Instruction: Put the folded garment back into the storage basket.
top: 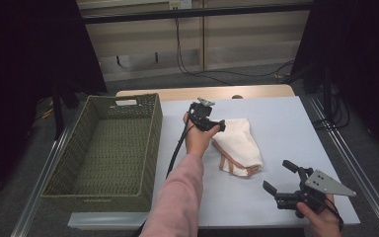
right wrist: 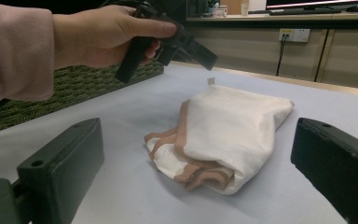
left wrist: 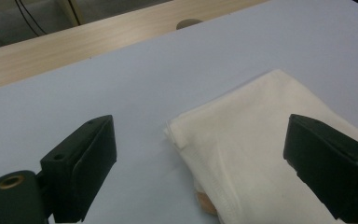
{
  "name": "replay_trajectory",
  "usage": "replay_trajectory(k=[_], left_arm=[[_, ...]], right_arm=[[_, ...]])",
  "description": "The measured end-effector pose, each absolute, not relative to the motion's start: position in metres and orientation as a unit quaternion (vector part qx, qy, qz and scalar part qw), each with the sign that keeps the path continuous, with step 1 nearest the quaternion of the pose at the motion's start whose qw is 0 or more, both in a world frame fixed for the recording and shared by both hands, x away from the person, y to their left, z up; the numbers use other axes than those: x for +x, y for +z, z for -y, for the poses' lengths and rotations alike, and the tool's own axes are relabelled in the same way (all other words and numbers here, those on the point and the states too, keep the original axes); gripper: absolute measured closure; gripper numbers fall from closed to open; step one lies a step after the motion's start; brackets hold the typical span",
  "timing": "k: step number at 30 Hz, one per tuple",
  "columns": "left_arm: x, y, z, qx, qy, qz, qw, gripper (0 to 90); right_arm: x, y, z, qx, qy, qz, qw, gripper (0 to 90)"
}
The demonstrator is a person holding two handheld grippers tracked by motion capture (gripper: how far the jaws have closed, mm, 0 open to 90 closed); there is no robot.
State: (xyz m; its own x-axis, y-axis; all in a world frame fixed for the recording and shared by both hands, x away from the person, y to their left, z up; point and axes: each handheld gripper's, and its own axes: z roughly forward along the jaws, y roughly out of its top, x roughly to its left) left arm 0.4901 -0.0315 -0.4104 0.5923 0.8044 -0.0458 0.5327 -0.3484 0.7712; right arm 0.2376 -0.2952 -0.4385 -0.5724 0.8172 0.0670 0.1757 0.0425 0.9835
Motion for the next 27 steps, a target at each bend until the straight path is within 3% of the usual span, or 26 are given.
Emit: replay_trajectory(k=[20,27], left_arm=[[0.501,-0.442,0.041,0.81,0.156,-0.429,0.369,12.8],[0.502,-0.45,0.044,0.816,0.145,-0.426,0.362,18.0]], right_arm=[[0.238,-0.439,0.295,0.373,0.582,-0.669,0.273,2.3],[0.238,-0.44,0.295,0.373,0.582,-0.669,0.272,2.5]])
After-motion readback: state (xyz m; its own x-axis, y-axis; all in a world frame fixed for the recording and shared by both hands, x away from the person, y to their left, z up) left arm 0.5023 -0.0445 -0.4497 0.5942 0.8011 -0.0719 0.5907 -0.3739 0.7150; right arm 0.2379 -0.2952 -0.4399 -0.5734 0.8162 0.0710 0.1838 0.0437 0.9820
